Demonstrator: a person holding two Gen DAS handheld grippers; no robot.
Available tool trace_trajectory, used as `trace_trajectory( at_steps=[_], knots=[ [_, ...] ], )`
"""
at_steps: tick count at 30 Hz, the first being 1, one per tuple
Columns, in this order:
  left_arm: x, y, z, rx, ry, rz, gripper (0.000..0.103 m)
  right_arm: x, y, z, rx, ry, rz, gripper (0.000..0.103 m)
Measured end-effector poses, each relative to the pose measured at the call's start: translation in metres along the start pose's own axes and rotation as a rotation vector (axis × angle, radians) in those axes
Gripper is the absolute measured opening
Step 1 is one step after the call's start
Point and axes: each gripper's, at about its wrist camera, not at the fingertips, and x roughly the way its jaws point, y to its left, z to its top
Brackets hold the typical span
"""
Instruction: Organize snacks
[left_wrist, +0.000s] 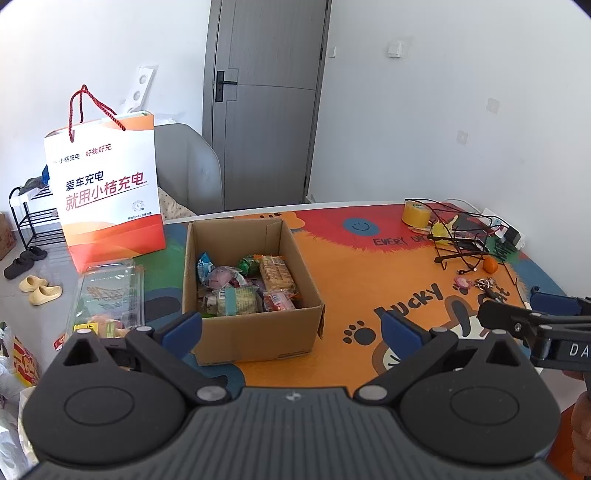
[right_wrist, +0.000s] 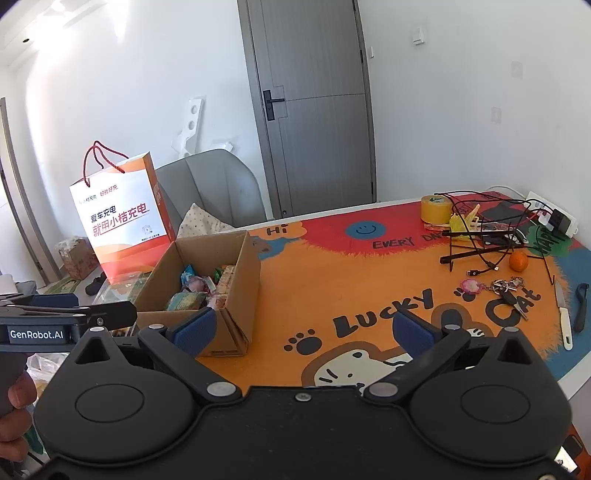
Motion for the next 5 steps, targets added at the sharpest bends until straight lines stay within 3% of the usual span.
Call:
trace_trajectory(
  at_steps=[5],
  knots=[
    [0.0023, 0.0011, 0.0, -0.001, 0.002, 0.003, 0.103, 0.0001, -0.0001, -0.0005, 0.001, 0.0, 0.002, 0.103]
  ],
)
